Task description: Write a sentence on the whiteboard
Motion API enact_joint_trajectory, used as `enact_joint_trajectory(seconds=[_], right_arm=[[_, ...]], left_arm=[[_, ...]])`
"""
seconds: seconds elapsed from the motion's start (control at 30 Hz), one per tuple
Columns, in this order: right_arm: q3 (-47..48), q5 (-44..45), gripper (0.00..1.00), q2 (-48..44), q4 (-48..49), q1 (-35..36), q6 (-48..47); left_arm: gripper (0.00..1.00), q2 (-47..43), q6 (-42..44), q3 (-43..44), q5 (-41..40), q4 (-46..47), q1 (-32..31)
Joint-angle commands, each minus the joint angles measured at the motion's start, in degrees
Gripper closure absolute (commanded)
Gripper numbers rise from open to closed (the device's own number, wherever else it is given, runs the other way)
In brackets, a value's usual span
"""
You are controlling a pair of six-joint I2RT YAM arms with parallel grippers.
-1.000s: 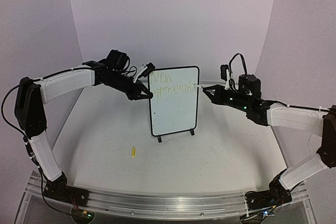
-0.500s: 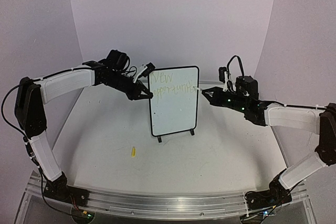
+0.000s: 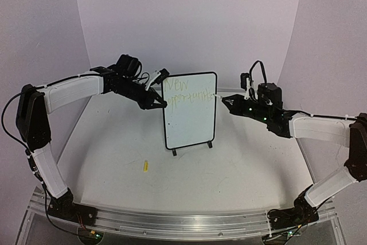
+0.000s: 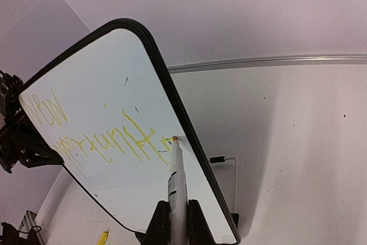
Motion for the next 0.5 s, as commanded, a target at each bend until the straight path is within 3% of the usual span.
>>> enact_joint_trajectory(seconds=[0.0,0.47], right_arm=[[1.6,2.2,1.0,-1.4,1.4,-0.1,-0.2],[2.8,-1.0,1.0,1.1,3.1,0.0,-0.3]], left_arm=[[1.0,-1.1,3.2,-1.1,-5.2,-4.3,-0.4],[1.0,-1.0,3.2,-1.1,-5.1,-4.3,-0.4]])
